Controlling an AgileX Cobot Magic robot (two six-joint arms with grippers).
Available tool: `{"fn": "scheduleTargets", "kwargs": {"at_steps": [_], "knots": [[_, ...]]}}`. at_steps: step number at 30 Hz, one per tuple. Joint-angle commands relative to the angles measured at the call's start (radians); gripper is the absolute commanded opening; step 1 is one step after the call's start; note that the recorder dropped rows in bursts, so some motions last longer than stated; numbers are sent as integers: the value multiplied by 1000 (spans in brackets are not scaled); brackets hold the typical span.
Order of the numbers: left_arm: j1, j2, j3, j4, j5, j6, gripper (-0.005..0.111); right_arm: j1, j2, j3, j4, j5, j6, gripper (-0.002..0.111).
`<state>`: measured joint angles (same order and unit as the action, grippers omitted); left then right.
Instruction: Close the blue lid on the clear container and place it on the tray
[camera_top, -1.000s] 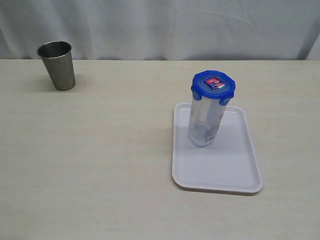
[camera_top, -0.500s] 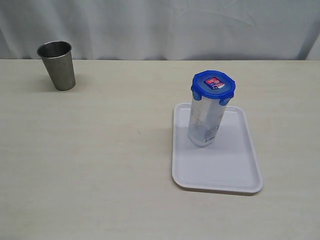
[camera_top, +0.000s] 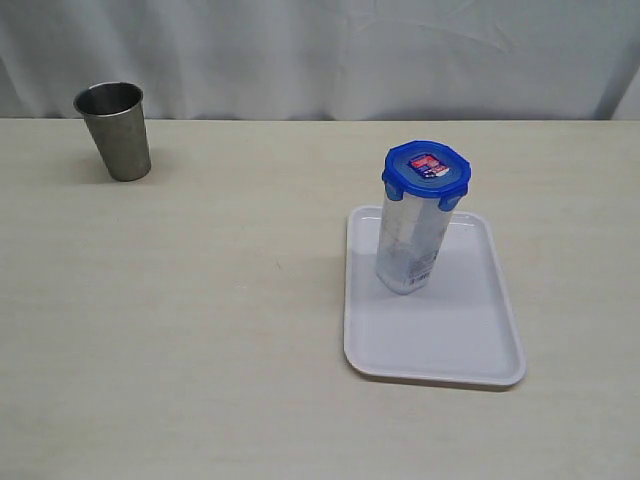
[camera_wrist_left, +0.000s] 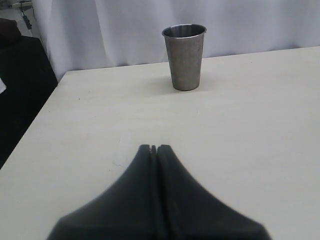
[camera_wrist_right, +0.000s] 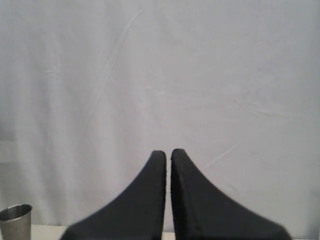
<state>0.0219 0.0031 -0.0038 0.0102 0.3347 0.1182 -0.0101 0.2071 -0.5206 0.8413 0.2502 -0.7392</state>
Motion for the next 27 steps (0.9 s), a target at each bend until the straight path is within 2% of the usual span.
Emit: {"fn": "scheduleTargets", "kwargs": {"at_steps": [1,4,10,17,27], "knots": [[1,-3,4,5,-12,0,0,-1,-57,29,-456,-84,493,4],[1,-3,4,5,-12,0,0,-1,-81,77,-613,-175,677,4],[1,-3,4,5,-12,0,0,-1,-81,169,-624,-285,681,4],[1,-3,4,5,-12,0,0,-1,-96,348,-796,-466,805,4],[1,-3,4,5,-12,0,0,1,-159,521,-815,-494,785,4]]}}
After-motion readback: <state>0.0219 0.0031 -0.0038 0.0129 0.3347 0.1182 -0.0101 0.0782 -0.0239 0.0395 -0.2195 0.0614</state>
